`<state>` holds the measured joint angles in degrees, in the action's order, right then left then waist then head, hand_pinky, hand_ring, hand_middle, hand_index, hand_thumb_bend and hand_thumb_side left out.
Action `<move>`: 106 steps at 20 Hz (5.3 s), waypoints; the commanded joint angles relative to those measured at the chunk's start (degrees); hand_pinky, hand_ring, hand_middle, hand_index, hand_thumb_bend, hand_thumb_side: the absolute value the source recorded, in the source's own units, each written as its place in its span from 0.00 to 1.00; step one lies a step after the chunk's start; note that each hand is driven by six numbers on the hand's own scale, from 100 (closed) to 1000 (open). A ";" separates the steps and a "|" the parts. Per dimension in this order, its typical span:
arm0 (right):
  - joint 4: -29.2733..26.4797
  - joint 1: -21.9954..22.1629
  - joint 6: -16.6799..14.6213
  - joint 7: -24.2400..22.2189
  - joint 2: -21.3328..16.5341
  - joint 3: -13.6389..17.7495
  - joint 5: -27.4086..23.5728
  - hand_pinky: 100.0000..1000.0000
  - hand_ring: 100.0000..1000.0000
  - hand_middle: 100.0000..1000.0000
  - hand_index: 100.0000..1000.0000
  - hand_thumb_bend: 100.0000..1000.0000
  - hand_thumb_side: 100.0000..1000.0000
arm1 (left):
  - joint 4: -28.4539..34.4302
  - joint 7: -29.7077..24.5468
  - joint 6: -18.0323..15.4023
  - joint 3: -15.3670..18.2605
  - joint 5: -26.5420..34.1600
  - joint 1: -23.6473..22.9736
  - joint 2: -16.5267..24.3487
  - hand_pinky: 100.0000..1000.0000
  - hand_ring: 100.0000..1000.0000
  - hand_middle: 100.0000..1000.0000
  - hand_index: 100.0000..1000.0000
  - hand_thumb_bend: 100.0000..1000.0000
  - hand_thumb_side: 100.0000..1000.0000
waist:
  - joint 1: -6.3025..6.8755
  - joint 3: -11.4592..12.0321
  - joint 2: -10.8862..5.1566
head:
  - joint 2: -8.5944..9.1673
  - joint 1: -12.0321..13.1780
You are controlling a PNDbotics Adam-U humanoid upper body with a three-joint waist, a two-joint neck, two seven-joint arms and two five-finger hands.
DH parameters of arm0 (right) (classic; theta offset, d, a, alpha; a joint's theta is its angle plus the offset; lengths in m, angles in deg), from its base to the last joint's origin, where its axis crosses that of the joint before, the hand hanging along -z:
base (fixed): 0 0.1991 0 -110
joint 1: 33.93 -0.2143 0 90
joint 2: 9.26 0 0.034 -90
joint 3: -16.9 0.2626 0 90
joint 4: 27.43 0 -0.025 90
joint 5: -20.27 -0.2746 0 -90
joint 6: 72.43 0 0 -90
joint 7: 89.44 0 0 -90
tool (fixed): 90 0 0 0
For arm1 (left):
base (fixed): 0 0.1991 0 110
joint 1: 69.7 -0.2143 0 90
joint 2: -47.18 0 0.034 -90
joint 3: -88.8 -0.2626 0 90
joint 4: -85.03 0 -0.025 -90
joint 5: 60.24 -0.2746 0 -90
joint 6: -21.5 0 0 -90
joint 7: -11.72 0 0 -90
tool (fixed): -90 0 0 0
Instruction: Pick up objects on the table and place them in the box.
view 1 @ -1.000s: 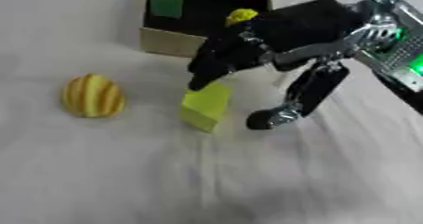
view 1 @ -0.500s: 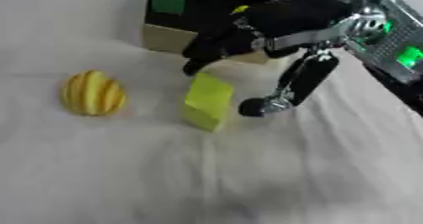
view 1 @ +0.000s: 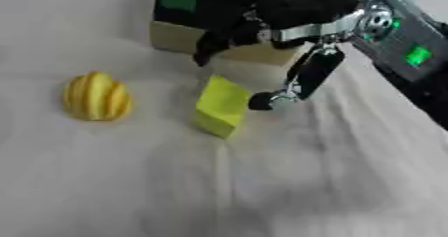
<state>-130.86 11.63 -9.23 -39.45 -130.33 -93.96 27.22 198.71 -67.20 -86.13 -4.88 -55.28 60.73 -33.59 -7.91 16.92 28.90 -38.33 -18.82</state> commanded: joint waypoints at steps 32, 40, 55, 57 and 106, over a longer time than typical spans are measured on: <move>4.20 0.82 -13.08 -11.95 0.00 -3.44 6.41 0.97 0.95 0.83 0.99 0.22 0.00 | 0.91 -0.41 0.36 0.14 0.33 1.48 1.01 0.65 0.72 0.67 0.83 0.00 0.51 | -0.67 1.16 -0.36 | 0.47 -0.17; 5.49 0.88 -13.09 -11.95 0.68 -3.57 6.40 0.96 0.93 0.73 0.91 0.11 0.02 | 0.91 -0.38 0.51 0.05 0.38 1.54 0.86 0.64 0.73 0.67 0.83 0.00 0.52 | -0.80 1.31 -0.16 | 0.35 -0.10; 3.91 2.27 -11.03 -11.95 -0.16 -3.36 2.58 0.91 0.85 0.47 0.64 0.00 0.01 | 0.91 -0.23 0.67 0.01 0.25 1.37 0.92 0.64 0.73 0.67 0.83 0.00 0.51 | -0.76 1.22 -0.66 | 0.36 -0.19; 3.01 2.22 -10.72 -11.95 -0.39 -3.20 1.40 0.89 0.82 0.44 0.60 0.00 0.00 | 0.91 -0.23 0.69 -0.01 0.22 1.28 0.94 0.64 0.73 0.67 0.83 0.00 0.51 | -0.67 1.08 -0.77 | 0.39 -0.26; 10.55 -0.66 9.32 30.56 -6.07 15.74 -1.91 0.78 0.72 0.36 0.55 0.00 0.00 | 0.91 0.34 1.16 -0.31 -0.36 -0.49 2.07 0.63 0.73 0.67 0.83 0.00 0.52 | 0.41 -0.99 -0.24 | 5.25 0.02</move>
<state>-120.67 11.84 -0.13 -10.23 -134.99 -79.34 24.03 198.71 -66.70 -85.00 -5.28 -55.73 59.66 -33.06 -7.81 15.97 30.02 -34.09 -18.71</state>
